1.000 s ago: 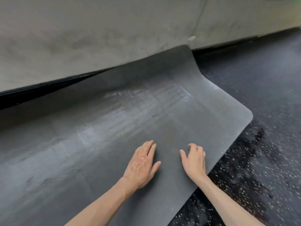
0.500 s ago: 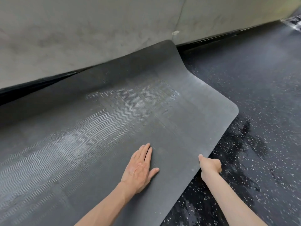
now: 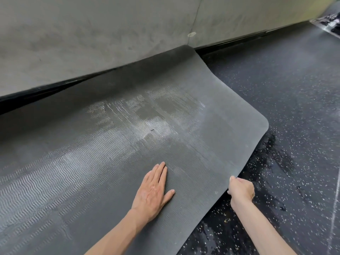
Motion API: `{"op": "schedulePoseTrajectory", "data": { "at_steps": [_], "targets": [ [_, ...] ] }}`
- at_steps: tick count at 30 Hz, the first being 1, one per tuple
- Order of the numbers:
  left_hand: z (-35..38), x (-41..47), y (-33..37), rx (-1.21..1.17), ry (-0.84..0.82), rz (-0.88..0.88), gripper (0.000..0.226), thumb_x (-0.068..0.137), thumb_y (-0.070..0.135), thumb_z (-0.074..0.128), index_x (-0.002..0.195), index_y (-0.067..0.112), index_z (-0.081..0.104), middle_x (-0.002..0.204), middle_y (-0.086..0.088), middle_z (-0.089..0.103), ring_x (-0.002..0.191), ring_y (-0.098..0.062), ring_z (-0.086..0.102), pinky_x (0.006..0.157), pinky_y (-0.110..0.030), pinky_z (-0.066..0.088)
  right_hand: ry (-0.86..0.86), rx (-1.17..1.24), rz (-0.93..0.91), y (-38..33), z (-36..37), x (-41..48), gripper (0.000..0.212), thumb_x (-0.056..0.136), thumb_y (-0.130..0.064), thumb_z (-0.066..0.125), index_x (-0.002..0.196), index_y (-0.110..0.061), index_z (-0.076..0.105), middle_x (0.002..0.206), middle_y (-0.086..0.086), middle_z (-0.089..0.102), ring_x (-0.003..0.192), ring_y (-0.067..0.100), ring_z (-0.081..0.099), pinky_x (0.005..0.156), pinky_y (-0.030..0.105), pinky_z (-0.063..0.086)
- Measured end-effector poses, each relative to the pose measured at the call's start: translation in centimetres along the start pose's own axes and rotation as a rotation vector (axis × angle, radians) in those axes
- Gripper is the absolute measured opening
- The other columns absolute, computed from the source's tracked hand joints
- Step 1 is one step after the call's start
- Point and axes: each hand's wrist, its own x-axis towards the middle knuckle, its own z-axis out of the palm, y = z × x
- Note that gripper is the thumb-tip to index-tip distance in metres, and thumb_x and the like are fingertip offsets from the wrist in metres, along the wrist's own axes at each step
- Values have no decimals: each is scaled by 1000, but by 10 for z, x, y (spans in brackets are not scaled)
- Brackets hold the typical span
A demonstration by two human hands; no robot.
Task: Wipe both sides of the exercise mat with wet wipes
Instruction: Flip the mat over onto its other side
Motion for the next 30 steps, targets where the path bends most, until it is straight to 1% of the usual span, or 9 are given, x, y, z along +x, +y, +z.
{"op": "schedulePoseTrajectory", "data": {
  "at_steps": [6, 11, 14, 16, 18, 21, 23, 26, 30],
  "targets": [
    [9, -13, 7, -23, -65, 35, 73, 94, 58, 35, 137, 2, 54, 145, -13, 49, 131, -26, 51, 107, -39, 27, 3, -8, 58, 24, -17, -10, 42, 93, -6, 53, 51, -3, 48, 56, 11, 54, 63, 29, 53, 81, 42, 47],
    [1, -16, 10, -55, -49, 53, 73, 92, 59, 35, 135, 4, 56, 144, -10, 51, 130, -23, 52, 108, -37, 30, 17, 28, 83, 30, -23, -10, 36, 92, -5, 55, 56, -1, 53, 58, 12, 55, 58, 28, 51, 70, 37, 44],
    [-7, -12, 7, -44, -2, 85, 72, 97, 55, 32, 150, 6, 33, 157, -1, 24, 146, -18, 27, 121, -35, 20, -5, 34, 136, 29, -17, -4, 28, 87, 2, 56, 59, 1, 54, 60, 11, 56, 55, 26, 51, 68, 39, 48],
    [-13, -9, 3, -10, 9, 94, 71, 96, 53, 29, 147, 4, 40, 155, -5, 32, 143, -21, 35, 118, -35, 24, -18, -8, 109, 29, -11, -3, 24, 86, 2, 59, 62, 4, 57, 63, 13, 59, 59, 29, 58, 72, 40, 52],
    [-14, -9, -2, -16, -7, 91, 72, 94, 51, 24, 146, 3, 41, 154, -8, 35, 141, -23, 37, 118, -35, 24, 4, -87, 17, 28, -9, -5, 12, 85, -2, 64, 82, 10, 62, 84, 20, 66, 87, 38, 64, 86, 38, 49],
    [-17, -14, -14, -33, 22, 46, 65, 92, 44, 30, 131, 3, 60, 138, -10, 57, 126, -25, 57, 103, -38, 47, -5, -196, -200, 15, -8, -15, 39, 88, -5, 65, 123, 4, 52, 114, 28, 59, 113, 39, 51, 92, 39, 39],
    [-27, -24, -26, -73, 5, -27, 63, 91, 42, 29, 130, 2, 60, 137, -12, 58, 125, -26, 57, 102, -40, 48, -103, -292, -420, 1, 5, -28, 32, 90, -5, 62, 120, 2, 53, 113, 28, 58, 108, 36, 50, 92, 40, 36],
    [-48, -50, -55, -8, 59, -116, 71, 93, 40, 13, 147, 0, 37, 155, -11, 34, 143, -27, 35, 119, -38, 23, -294, -357, -745, -20, 47, -73, 21, 89, 0, 58, 110, -1, 57, 103, 21, 59, 96, 34, 56, 90, 37, 36],
    [-70, -109, -113, 20, 112, -246, 57, 88, 35, 33, 119, 3, 68, 126, -9, 66, 114, -21, 65, 92, -33, 54, -568, -363, -1149, -49, 121, -180, 17, 88, 0, 59, 104, -1, 60, 98, 17, 60, 94, 36, 59, 85, 39, 43]
  ]
}}
